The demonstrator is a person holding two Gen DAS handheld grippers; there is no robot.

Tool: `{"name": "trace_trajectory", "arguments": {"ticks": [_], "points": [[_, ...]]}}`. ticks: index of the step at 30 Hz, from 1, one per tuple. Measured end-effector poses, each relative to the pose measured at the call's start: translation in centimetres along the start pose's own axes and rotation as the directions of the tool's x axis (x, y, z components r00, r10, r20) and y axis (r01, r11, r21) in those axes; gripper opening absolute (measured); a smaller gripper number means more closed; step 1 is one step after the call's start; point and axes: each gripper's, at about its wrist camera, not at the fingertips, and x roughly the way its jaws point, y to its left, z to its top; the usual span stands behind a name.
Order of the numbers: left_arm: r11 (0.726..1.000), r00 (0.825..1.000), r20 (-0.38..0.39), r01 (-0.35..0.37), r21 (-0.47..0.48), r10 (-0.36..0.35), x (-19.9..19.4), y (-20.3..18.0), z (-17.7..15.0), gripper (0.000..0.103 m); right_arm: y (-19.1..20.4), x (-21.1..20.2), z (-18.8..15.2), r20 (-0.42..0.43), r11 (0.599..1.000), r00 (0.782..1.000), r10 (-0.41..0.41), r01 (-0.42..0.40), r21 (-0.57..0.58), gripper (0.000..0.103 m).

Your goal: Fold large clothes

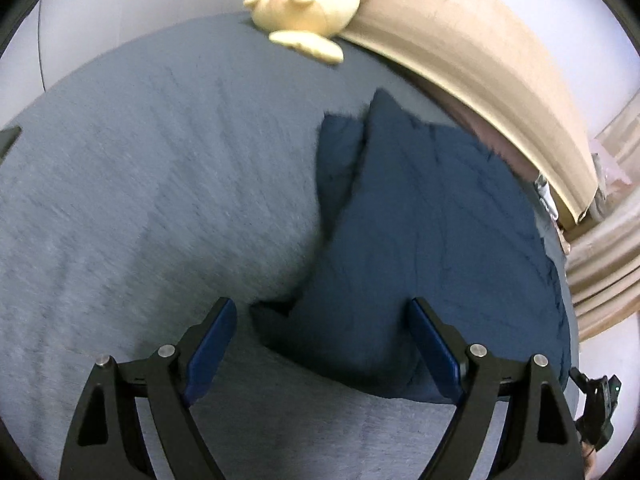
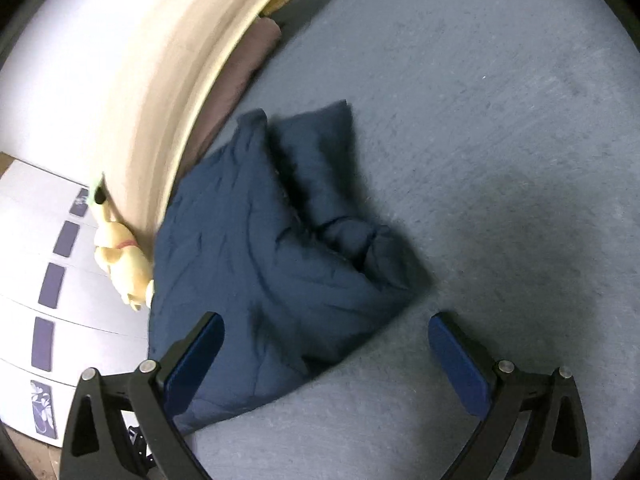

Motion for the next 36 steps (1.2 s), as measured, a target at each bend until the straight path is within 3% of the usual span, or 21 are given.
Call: {"name": "trace_trajectory", "arguments": {"ticks": [1,3,4,5,7,9,11,13,14,16,18,19,20,23,25,30,36], "points": [[1.0,1.0,-0.004,-0.007,0.002,0.007,0.3,-0.2,0.1,0.087,0.2,0.2,0.3,0.005,1.0,1.0,0.0,0.0,0.001,0.102],[0.998,0.999,-0.011,-0.035,0.048,0.035,0.5,-1.0,0.5,0.07,1.5,1.4,0.9,-0.022,0.999,0.999,0.035,-0.035,-0.012,0.07],[0.997,0.999,-0.015,-0.039,0.071,0.04,0.7,-1.5,0.8,0.052,2.0,1.9,1.1,-0.058,0.999,0.997,0.044,-0.046,-0.029,0.048],[0.994,0.998,-0.014,-0.062,0.088,0.063,0.6,-2.1,1.2,0.035,2.9,2.1,1.3,-0.071,0.998,0.997,0.01,-0.014,-0.064,0.034],[0.99,0.996,0.016,-0.093,0.11,0.092,-0.6,-2.9,1.8,0.017,5.1,0.8,1.4,-0.033,0.985,0.999,-0.016,0.01,-0.174,0.024],[0.988,0.995,0.055,-0.088,0.126,0.081,-1.9,-3.3,2.2,0.016,6.9,-1.5,1.0,0.018,0.972,1.0,-0.003,0.007,-0.237,0.022],[0.986,0.994,0.055,-0.098,0.134,0.091,-1.5,-3.1,2.1,0.016,8.2,-2.6,0.6,0.059,0.949,0.998,-0.016,0.034,-0.313,0.021],[0.985,0.993,0.0,-0.114,0.129,0.115,0.6,-2.3,1.1,0.017,6.8,-0.4,0.8,0.025,0.948,0.996,-0.086,0.089,-0.304,0.021],[0.986,0.993,-0.005,-0.112,0.122,0.114,0.9,-2.0,0.9,0.018,5.3,1.1,0.8,-0.017,0.957,0.994,-0.112,0.104,-0.271,0.027],[0.983,0.993,0.014,-0.121,0.139,0.12,0.7,-2.3,0.9,0.022,3.0,2.3,0.7,-0.054,0.98,0.995,-0.089,0.078,-0.185,0.039],[0.984,0.994,0.018,-0.105,0.144,0.104,0.0,-2.1,1.2,0.028,2.6,1.7,0.9,-0.041,0.985,0.998,-0.054,0.046,-0.167,0.06],[0.989,0.997,0.012,-0.078,0.127,0.077,-0.3,-1.6,1.7,0.034,2.6,1.1,1.3,-0.045,0.984,0.998,-0.041,0.032,-0.176,0.077],[0.991,0.998,0.014,-0.068,0.116,0.066,-0.8,-1.2,2.1,0.043,2.6,0.5,1.6,-0.04,0.982,0.999,-0.029,0.021,-0.185,0.08],[0.992,0.992,0.096,-0.09,0.092,0.081,-2.4,-0.2,3.5,0.062,2.4,-2.0,3.3,-0.003,0.977,1.0,-0.001,0.001,-0.215,0.084],[0.993,0.989,0.122,-0.091,0.08,0.081,-2.8,0.3,4.6,0.064,1.8,-2.8,5.3,0.012,0.982,1.0,0.006,-0.003,-0.19,0.085],[0.996,0.998,0.051,-0.038,0.079,0.034,-0.3,-0.9,6.9,0.064,1.4,-0.1,9.6,-0.055,0.99,0.998,0.041,-0.048,-0.136,0.085],[0.988,0.999,-0.043,0.004,0.155,0.003,4.0,-3.9,7.9,0.067,2.5,4.7,10.3,-0.159,0.986,0.987,0.038,-0.063,-0.154,0.085]]}}
